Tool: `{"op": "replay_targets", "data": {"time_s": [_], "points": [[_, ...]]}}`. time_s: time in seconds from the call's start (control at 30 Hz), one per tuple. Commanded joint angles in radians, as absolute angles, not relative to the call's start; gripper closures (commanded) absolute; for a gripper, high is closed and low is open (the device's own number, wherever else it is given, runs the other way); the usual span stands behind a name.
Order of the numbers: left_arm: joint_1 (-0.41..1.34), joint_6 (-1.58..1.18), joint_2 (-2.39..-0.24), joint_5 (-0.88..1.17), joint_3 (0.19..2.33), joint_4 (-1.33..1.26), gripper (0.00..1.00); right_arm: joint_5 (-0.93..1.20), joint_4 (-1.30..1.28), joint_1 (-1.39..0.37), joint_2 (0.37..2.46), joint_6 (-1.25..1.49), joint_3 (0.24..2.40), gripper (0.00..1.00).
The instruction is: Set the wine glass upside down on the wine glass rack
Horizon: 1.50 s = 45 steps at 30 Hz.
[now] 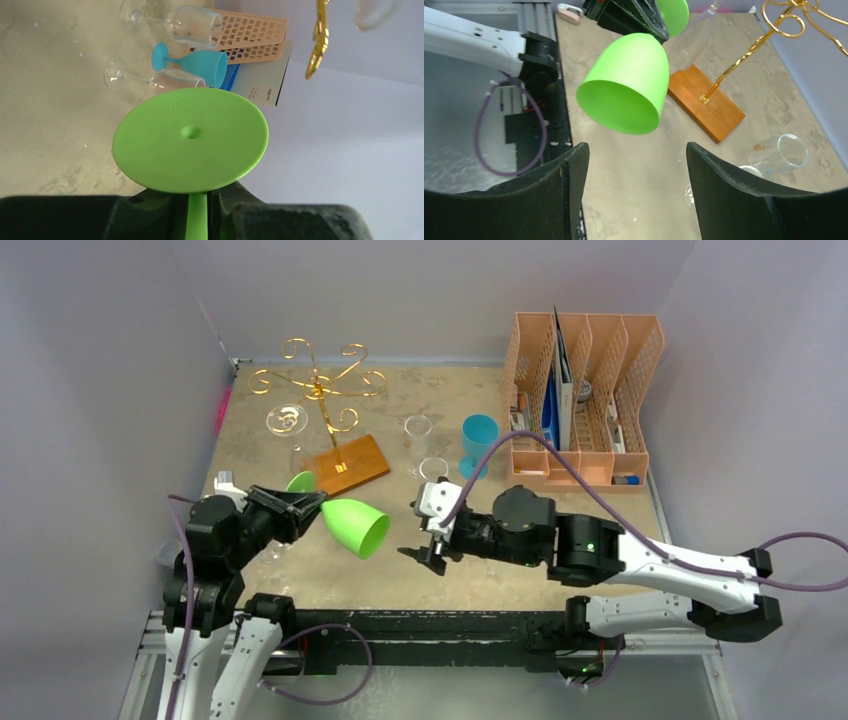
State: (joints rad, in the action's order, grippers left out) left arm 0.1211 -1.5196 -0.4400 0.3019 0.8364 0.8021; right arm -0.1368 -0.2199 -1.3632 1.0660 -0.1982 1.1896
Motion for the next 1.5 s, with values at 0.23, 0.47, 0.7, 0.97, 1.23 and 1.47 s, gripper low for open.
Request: {"op": "replay_targets", "data": {"time_s": [0.23,0.47,0.7,0.97,1.23,1.47], "points": [[0.126,-0.937,-0.279,0.387,0.792,0.474,1.0,-0.108,-0.309,-1.368,1.024,0.13,1.264,0.2],[0.126,-0.628,-0.176,0.604,0.733,0.379,1.0,-0.198,-0.293,-1.367,1.102,0.406,1.35,0.2],[0.126,-0.406,-0.199,0.762,0.733,0.306,1.0,-0.257,-0.289,-1.338,1.123,0.604,1.434,0.16],[0.126,-0.194,-0.319,0.847,0.792,0.265,1.0,-0.052,-0.221,-1.145,1.154,0.907,1.428,0.15],[0.126,-0.15,-0.418,0.909,0.784,0.114,1.0,0.022,-0.193,-1.135,1.257,0.938,1.503,0.19],[0.126,-0.128,-0.427,0.929,0.762,0.052,1.0,0.031,-0.198,-1.124,1.304,0.985,1.521,0.26]]}}
